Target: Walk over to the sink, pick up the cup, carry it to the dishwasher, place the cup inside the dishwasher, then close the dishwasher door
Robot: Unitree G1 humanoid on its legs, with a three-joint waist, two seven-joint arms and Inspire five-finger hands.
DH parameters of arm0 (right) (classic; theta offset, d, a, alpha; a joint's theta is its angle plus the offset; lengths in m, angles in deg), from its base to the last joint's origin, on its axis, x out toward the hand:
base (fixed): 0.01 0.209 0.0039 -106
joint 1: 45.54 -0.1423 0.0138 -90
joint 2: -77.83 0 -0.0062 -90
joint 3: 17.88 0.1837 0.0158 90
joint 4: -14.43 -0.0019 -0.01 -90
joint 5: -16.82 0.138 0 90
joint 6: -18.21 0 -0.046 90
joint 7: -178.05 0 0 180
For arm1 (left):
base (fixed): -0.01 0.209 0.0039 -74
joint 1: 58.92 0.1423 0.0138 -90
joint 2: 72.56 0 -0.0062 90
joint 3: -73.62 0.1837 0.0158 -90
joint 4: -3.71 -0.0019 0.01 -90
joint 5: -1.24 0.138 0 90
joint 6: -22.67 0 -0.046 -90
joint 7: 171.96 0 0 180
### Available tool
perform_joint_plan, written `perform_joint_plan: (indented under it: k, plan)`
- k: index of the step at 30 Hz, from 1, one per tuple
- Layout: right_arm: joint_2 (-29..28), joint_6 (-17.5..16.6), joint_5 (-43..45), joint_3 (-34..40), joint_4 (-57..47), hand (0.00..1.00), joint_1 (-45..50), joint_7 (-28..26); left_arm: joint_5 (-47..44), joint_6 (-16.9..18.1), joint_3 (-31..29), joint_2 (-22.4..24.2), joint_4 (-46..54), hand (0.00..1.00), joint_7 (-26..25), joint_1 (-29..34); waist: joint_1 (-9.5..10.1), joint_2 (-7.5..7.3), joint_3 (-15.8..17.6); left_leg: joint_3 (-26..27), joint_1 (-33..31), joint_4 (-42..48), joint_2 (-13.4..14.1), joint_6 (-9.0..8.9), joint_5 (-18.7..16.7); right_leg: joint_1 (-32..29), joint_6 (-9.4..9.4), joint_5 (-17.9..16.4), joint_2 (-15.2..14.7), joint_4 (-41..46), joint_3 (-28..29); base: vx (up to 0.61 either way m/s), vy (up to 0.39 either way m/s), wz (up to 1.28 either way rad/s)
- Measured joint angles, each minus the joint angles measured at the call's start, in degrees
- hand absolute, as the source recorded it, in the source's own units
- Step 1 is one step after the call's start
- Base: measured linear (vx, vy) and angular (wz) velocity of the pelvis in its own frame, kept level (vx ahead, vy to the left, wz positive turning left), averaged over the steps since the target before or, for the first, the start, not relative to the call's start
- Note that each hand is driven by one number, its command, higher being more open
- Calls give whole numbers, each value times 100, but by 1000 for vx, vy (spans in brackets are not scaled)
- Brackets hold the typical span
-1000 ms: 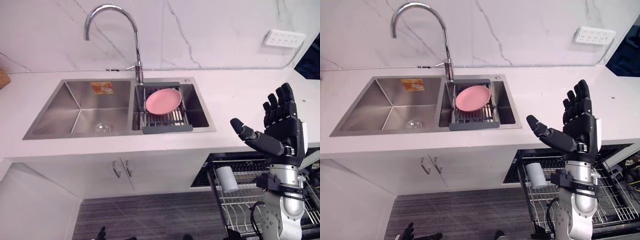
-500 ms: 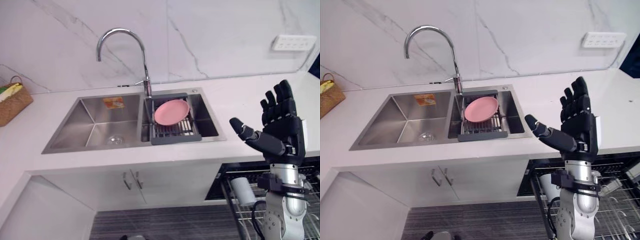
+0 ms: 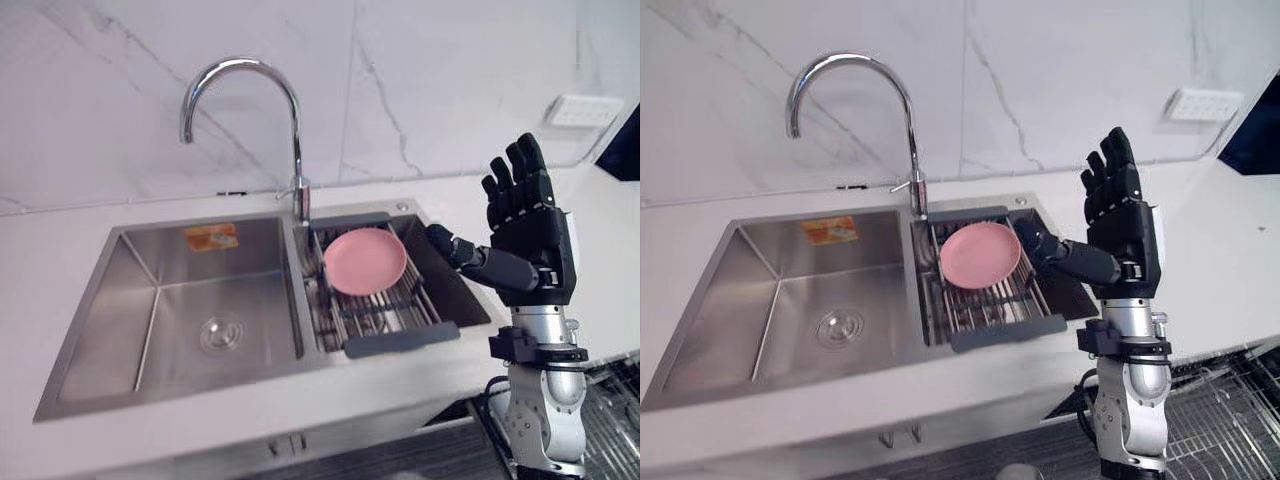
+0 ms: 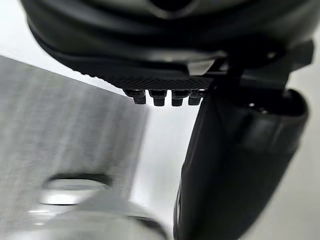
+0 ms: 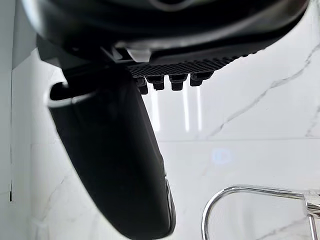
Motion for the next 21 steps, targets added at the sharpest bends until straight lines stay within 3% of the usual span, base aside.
perform_joint_plan:
  k: [1,3,4,5,18,21]
  plan:
    - [-3,-26,-2,-72,8,100,-2,-2,10,-25,-16,23,-51,100,-53,-52,0,-10,9,-20,0,-24,33,-40,-4,-108,-16,92,135,-474,-53,257,-88,12]
    - [3,-49,-15,-129,151,100,56,4,14,-39,-9,47,-44,100,-133,-21,28,-71,-27,-118,54,37,54,-278,-134,152,-127,1115,345,-1445,-159,374,-166,20]
    - [33,-59,-19,-131,235,100,38,15,15,-55,-16,96,-54,100,-162,-29,91,37,-12,-118,78,87,157,-358,-183,270,-134,1147,451,-1601,-178,276,-129,11]
    - [-24,-42,-16,-38,343,100,62,165,581,31,106,114,-4,100,-281,-33,310,93,159,-73,382,-432,332,-484,86,1276,-157,1741,835,-3095,-335,64,-19,-4]
    - [262,109,-48,119,352,100,61,-89,699,114,97,36,-31,100,-128,-69,346,46,194,-49,281,-435,355,-484,84,1196,-146,1760,802,-3157,-415,-1,0,1]
    - [705,131,-1163,161,349,100,49,53,786,111,51,-153,-115,100,60,-165,434,-49,183,65,106,-375,412,-489,83,972,-134,1731,830,-3184,-378,-26,-27,-17]
